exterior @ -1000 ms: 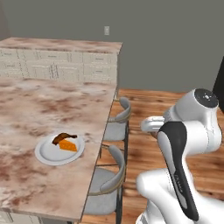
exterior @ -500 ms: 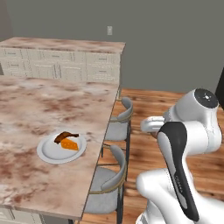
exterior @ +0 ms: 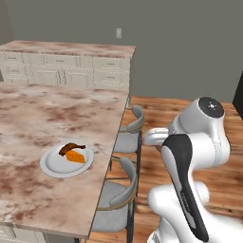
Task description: Take the cheese, chicken drumstick, and onion from the fridge and place them on the plate on the dining counter to create an appetizer plate.
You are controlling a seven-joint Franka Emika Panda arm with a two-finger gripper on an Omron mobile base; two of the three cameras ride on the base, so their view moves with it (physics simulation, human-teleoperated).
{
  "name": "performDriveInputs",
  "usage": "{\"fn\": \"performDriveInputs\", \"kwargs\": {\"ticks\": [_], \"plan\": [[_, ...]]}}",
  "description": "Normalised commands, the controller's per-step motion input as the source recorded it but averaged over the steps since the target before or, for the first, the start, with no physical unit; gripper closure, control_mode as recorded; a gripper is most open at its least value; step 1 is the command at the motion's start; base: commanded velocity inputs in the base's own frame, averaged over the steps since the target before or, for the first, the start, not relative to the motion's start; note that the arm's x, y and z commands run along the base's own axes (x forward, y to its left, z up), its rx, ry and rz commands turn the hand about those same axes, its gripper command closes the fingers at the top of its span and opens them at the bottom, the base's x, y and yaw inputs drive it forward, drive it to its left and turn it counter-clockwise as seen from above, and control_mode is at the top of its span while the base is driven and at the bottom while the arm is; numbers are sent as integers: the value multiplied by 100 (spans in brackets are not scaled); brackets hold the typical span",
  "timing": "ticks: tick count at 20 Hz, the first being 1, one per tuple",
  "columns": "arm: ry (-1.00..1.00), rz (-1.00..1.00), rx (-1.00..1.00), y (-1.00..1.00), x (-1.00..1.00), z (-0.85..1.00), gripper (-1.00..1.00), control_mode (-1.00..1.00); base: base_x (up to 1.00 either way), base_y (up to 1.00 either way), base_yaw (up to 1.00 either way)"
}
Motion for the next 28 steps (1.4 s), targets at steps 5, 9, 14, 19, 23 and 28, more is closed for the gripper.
{"fn": "performDriveInputs", "kwargs": {"ticks": [5,9,14,19,23,28], "plan": [[1,0,0,61,0,-3,100,-100,0,0,0],[6,0,4,79,0,-14,100,-100,0,0,0],[14,3,7,93,10,-22,100,-100,0,0,0],[13,5,7,97,20,-39,100,-100,0,0,0],[12,7,6,87,34,-51,100,-100,0,0,0],[5,2,1,53,58,-34,100,-100,0,0,0]]}}
